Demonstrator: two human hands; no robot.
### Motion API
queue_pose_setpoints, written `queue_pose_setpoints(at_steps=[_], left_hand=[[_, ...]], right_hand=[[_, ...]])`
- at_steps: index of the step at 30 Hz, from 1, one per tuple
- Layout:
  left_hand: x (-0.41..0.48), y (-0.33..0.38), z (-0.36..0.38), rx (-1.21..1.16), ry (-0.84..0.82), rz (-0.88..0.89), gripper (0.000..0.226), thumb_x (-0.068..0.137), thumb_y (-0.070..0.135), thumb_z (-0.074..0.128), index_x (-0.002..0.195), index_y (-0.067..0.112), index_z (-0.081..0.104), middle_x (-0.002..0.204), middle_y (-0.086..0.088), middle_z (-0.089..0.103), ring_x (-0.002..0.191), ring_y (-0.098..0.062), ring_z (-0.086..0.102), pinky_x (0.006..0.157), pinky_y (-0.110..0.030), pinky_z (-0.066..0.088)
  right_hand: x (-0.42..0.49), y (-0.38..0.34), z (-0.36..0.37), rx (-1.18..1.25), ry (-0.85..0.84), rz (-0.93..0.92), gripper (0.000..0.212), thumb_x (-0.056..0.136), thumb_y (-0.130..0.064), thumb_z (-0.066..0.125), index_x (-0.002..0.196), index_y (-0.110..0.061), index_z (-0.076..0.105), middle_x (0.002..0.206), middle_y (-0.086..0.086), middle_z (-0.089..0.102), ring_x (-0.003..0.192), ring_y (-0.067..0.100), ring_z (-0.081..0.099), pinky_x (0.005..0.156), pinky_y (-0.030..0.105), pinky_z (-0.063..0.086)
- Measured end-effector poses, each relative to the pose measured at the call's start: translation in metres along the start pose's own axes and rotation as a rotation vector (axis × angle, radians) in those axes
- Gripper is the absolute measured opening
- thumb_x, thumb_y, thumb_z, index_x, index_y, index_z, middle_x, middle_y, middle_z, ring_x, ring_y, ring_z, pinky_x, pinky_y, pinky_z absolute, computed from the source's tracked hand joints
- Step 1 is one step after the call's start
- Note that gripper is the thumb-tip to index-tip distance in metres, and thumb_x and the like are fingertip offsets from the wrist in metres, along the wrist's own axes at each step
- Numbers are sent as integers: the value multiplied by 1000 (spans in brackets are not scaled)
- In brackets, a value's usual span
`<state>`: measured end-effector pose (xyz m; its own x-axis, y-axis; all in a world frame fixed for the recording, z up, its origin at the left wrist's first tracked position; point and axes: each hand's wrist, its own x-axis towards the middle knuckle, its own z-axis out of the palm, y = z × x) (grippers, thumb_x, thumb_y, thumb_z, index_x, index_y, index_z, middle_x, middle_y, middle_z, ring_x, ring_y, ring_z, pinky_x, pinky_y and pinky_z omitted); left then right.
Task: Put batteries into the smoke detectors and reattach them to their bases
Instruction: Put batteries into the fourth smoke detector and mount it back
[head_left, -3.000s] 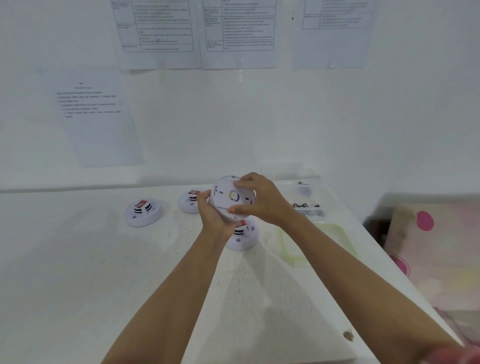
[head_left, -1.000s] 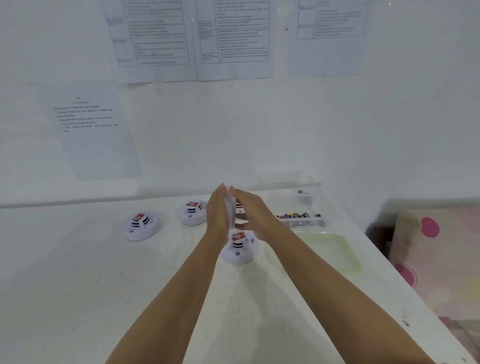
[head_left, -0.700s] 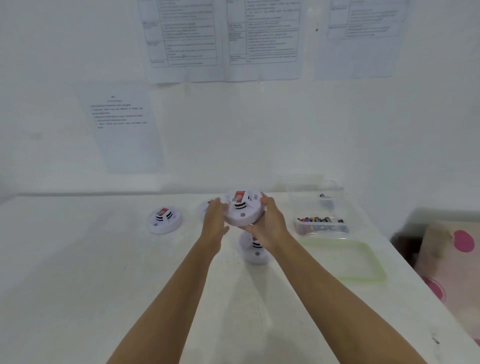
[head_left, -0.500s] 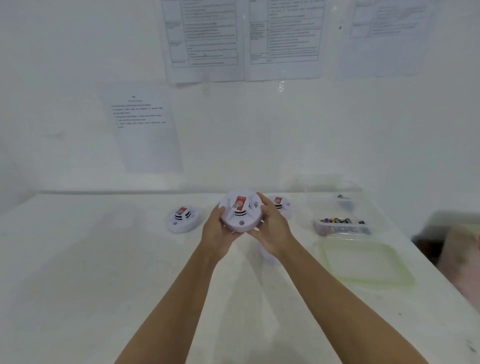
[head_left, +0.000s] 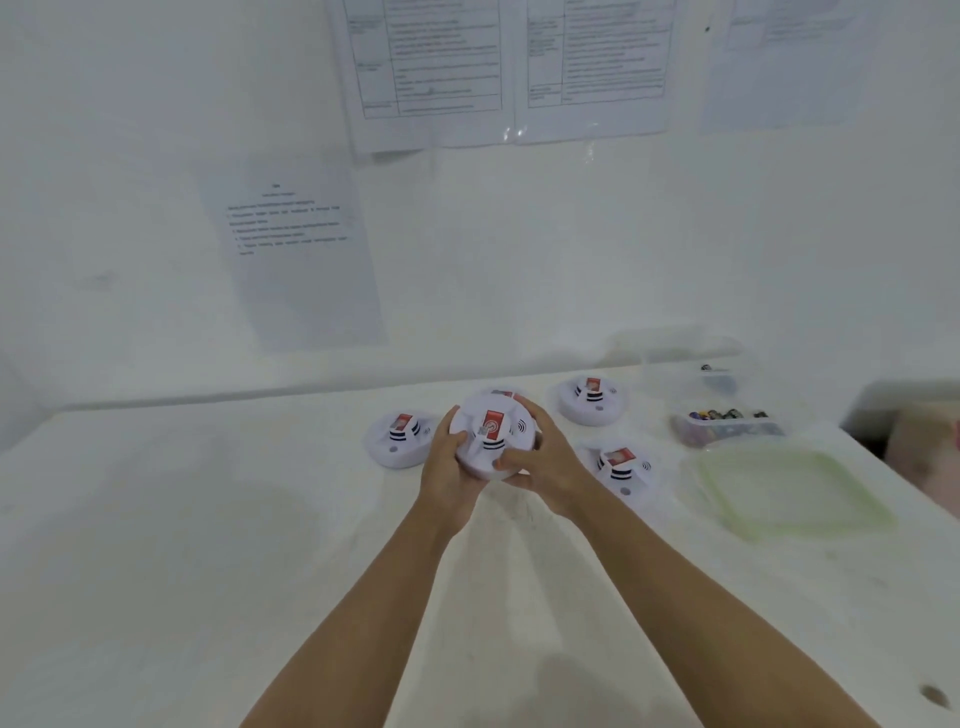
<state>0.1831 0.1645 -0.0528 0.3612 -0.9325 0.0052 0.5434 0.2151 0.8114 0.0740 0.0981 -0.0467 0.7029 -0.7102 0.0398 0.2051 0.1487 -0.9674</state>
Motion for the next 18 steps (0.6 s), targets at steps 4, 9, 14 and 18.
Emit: queue_pose_setpoints(at_steps=[4, 9, 14, 18], left_hand=[[4, -4, -3, -34, 12, 19, 31, 98, 13, 33, 108, 17, 62, 99, -4, 73, 87, -19, 71, 68, -35, 59], [4, -7, -6, -51, 39, 8, 33, 97, 18, 35, 122, 10, 56, 110, -10, 67, 94, -23, 67, 68, -36, 58], [3, -10, -3, -52, 64, 9, 30, 97, 17, 37, 121, 13, 56, 110, -9, 67, 93, -23, 67, 69, -38, 59], [-1, -10, 2, -51, 64, -6, 35, 97, 17, 37, 129, 11, 51, 115, -11, 65, 98, -24, 65, 68, -37, 58]], right_hand=[[4, 5, 2, -19, 75, 15, 79, 56, 0, 61, 129, -27, 49, 126, 2, 59, 112, 22, 57, 71, 38, 58], [1, 6, 4, -25, 119, 37, 67, 71, 16, 59, 119, -30, 49, 106, -7, 62, 92, 9, 59, 69, 35, 56], [-2, 7, 1, -6, 113, 57, 73, 65, 10, 64, 126, -27, 49, 120, 0, 60, 103, 17, 58, 71, 37, 57], [-5, 5, -2, 10, 114, 53, 71, 72, 15, 60, 130, -25, 48, 127, 4, 57, 104, 18, 58, 70, 35, 57]])
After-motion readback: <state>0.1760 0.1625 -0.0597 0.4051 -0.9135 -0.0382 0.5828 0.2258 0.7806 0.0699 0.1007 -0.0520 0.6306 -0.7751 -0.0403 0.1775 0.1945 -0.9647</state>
